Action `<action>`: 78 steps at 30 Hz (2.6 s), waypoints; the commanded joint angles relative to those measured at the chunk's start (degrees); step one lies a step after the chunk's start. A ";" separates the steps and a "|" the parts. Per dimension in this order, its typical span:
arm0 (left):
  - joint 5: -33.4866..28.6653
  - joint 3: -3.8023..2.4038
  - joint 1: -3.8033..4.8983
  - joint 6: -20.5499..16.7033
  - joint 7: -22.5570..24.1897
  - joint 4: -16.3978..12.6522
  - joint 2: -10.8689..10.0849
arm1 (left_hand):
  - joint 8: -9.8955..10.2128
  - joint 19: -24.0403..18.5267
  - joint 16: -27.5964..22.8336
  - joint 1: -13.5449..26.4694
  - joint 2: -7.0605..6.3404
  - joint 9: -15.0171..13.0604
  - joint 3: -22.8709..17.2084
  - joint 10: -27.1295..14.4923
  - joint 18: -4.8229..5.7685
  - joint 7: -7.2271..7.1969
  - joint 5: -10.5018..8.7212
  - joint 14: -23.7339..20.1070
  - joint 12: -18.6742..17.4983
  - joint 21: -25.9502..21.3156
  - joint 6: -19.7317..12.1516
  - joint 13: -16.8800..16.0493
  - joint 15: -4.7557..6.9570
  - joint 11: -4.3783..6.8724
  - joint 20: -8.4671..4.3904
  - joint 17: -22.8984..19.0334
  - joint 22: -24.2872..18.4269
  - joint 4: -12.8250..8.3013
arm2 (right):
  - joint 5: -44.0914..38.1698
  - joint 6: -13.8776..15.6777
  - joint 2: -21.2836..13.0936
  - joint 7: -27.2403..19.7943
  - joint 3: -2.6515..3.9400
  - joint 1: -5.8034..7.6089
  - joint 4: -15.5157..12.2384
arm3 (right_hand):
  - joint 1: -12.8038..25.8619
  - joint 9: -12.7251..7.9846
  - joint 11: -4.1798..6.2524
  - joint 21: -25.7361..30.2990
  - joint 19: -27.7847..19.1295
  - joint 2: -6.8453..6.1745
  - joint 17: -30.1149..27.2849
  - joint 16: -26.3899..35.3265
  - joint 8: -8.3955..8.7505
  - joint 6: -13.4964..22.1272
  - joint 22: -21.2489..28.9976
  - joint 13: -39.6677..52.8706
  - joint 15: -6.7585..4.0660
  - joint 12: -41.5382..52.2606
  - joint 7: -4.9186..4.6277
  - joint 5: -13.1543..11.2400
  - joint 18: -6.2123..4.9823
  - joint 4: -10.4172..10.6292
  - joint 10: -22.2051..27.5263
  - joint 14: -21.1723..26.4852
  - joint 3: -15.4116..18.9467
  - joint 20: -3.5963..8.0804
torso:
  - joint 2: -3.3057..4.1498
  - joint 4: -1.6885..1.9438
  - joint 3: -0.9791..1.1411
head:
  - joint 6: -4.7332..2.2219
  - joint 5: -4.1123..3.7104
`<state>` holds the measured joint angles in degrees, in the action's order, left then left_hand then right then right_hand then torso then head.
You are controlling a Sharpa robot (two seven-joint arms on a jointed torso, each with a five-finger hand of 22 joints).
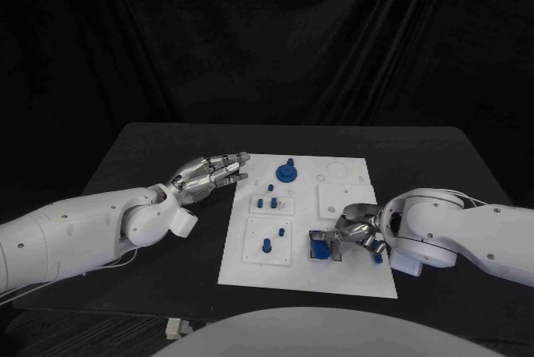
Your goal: Assemble the parts on the task board
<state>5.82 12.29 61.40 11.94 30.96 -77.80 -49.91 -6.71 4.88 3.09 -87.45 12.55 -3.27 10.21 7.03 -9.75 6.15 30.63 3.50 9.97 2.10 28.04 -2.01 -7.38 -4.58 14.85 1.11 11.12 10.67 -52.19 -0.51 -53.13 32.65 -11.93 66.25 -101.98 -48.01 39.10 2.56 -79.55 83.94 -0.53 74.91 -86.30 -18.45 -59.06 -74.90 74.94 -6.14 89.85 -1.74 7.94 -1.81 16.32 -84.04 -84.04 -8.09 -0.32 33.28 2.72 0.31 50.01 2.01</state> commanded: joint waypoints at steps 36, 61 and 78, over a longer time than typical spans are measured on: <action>-0.21 -0.05 -0.19 1.44 -0.57 -0.04 -0.04 | -0.47 0.48 0.11 0.18 0.72 -0.01 -0.53 0.00 -0.69 0.24 0.33 -0.04 0.51 0.41 0.17 -0.05 -0.47 -0.48 0.00 0.01 0.10 -0.05 | -13.54 -2.67 -2.68 -6.74 0.00 -1.25 -2.49 | -15.14 27.72 1.63 -0.90 2.26 -0.51 7.80 -0.33 -19.21 6.62 -11.98 15.06 -1.12 0.15 2.14 -1.99 -0.54 -5.23 -5.96 -4.56 8.53 1.03 | 0.02 0.01 0.00 | -0.01 0.41; -0.21 -0.05 -0.23 1.75 -0.95 -0.02 -0.02 | -0.53 0.55 0.15 0.21 0.79 -0.02 -0.60 0.08 -0.68 0.32 0.34 0.01 0.60 0.44 0.24 -0.06 -0.50 -0.58 0.04 0.02 0.15 -0.02 | -13.56 -2.51 -0.40 -6.03 0.00 -2.12 -1.16 | -15.36 28.64 1.78 -0.63 2.14 0.67 7.46 -0.16 -20.02 5.77 -11.89 15.06 -1.21 0.15 2.35 -1.63 -0.61 -5.20 -5.96 -4.49 8.47 1.09 | 0.00 0.01 0.00 | -0.01 0.50; -0.21 -0.05 -0.34 1.97 -1.24 0.18 -0.02 | -0.54 0.59 0.14 0.21 0.84 -0.02 -0.63 0.09 -0.68 0.34 0.34 -0.01 0.61 0.46 0.25 -0.06 -0.48 -0.61 0.05 0.01 0.18 -0.01 | -13.56 -0.20 -3.82 -7.88 0.02 -2.06 -4.26 | -12.90 29.54 1.72 -0.95 2.31 -0.97 8.27 -0.52 -18.82 6.49 -12.01 15.06 -1.22 0.15 2.24 -4.04 -0.52 -3.50 -5.96 -4.68 11.19 1.15 | 0.00 0.00 0.00 | -0.01 0.77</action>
<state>5.82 12.29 61.14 12.99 29.28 -77.60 -49.96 -6.97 5.08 3.09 -87.21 12.78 -3.27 9.90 7.18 -9.74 6.22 30.62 3.50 10.37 2.33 28.11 -2.01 -7.38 -4.73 15.05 1.12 11.21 10.68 -65.43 -1.87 -56.80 25.40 -11.92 64.26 -105.85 -61.23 68.60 3.99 -80.32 83.94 -1.65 74.91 -86.55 -37.49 -53.00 -74.91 74.90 -6.95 89.85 0.41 4.11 -1.81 12.86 -84.05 -84.05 2.91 0.51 33.29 2.72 0.31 50.01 2.77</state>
